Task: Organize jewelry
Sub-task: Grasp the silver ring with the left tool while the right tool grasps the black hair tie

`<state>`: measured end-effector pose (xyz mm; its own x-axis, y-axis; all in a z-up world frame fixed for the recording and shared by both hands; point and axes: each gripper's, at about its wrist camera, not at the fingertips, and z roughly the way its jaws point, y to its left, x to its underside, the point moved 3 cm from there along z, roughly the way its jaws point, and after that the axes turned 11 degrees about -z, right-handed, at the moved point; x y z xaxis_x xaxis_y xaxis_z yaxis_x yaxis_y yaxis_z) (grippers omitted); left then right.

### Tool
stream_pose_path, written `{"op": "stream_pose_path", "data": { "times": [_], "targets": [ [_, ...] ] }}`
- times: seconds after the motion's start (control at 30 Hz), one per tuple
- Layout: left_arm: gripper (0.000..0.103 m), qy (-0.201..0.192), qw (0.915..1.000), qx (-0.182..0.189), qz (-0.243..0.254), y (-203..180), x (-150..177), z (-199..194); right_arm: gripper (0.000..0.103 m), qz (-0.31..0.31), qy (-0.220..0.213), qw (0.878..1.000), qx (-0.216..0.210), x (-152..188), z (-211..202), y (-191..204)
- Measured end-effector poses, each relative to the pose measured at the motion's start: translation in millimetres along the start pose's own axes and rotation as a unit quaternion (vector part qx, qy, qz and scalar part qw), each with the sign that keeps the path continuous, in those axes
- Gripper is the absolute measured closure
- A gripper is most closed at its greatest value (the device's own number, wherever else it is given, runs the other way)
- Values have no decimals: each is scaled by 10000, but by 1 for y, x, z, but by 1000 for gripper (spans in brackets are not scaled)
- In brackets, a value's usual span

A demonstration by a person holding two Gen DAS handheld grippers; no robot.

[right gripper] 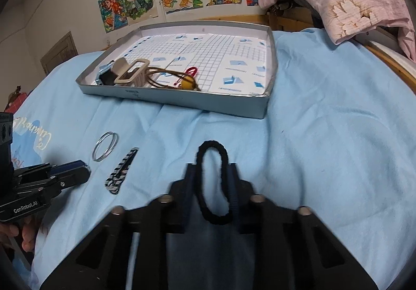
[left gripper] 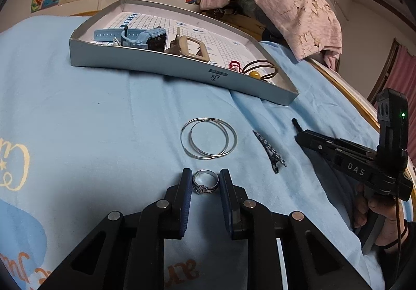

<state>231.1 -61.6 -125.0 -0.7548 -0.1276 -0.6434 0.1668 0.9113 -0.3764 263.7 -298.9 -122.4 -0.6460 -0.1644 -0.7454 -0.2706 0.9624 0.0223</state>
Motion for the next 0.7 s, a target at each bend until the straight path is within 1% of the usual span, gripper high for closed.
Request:
{"op": "stream_pose_path", "data": {
  "times": [0.07,0.2,0.27,0.37,0.47,0.57,0.7],
  "targets": [
    [83,-18,10000,49,22,-1,0,-1,92,-19,-5,10000,-4,1,-1,2],
    [83,-49,9999,122,88,-5,-1,-5,98,-63,-168,9998,-78,0,-8,5],
    [83,-90,9997,178,137,-8,-1,-8,98,-114,-267,9994,-186,-1,-13,9],
    [83,-178,9994,223,219,-14,-3,-14,98,-351,-377,9985,-200,-3,-20,19],
    [83,-250,9990,274,267,-21,-8,-18,98,-458,-441,9978,-187,-5,-24,24],
    [83,-362,9983,340,314,-27,-20,-21,98,-447,-542,9973,-210,-9,-30,23],
    [83,-519,9971,461,317,-37,-41,-21,98,-501,-745,9958,-179,-22,-40,20]
  ]
}}
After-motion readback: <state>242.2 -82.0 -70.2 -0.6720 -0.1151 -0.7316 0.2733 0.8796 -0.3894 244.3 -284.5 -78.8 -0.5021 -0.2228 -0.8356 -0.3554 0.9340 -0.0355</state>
